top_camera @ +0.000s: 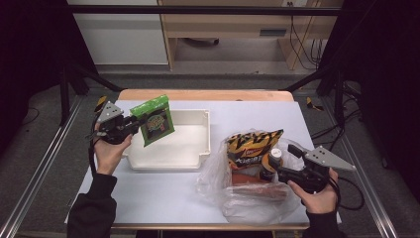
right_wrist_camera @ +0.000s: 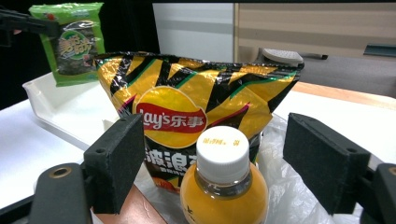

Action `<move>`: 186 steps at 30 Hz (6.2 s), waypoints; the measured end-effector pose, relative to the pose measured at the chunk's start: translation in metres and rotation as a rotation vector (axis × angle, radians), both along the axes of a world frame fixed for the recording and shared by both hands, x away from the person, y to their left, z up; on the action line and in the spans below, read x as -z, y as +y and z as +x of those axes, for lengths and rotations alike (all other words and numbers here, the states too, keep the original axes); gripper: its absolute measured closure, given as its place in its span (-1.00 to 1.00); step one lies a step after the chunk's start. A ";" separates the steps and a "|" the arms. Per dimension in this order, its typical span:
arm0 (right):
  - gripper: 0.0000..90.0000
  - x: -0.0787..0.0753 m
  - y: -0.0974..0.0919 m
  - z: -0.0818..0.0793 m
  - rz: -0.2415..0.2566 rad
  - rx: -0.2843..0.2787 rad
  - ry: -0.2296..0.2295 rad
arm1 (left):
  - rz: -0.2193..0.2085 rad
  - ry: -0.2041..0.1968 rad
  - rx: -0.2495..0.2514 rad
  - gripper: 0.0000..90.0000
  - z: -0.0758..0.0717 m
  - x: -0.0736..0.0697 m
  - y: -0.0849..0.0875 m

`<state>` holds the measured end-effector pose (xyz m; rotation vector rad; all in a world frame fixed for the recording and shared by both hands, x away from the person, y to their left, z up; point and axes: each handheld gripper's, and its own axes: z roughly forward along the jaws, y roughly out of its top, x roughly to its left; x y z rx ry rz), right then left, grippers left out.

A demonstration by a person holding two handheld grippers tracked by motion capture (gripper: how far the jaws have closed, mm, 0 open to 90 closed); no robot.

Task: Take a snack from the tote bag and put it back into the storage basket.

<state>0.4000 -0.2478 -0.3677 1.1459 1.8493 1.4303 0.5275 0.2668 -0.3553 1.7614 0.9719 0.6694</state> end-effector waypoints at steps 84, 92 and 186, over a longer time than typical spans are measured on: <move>-0.53 0.011 0.001 0.009 -0.009 -0.009 0.043 | 0.040 0.122 -0.272 0.30 0.056 0.043 0.038; -0.45 0.007 -0.002 0.006 0.006 -0.005 0.012 | -0.045 0.051 -0.216 0.22 0.019 0.023 0.036; 0.27 0.013 0.014 0.067 0.011 -0.140 0.008 | -0.013 -0.021 0.111 -0.19 -0.089 0.057 -0.079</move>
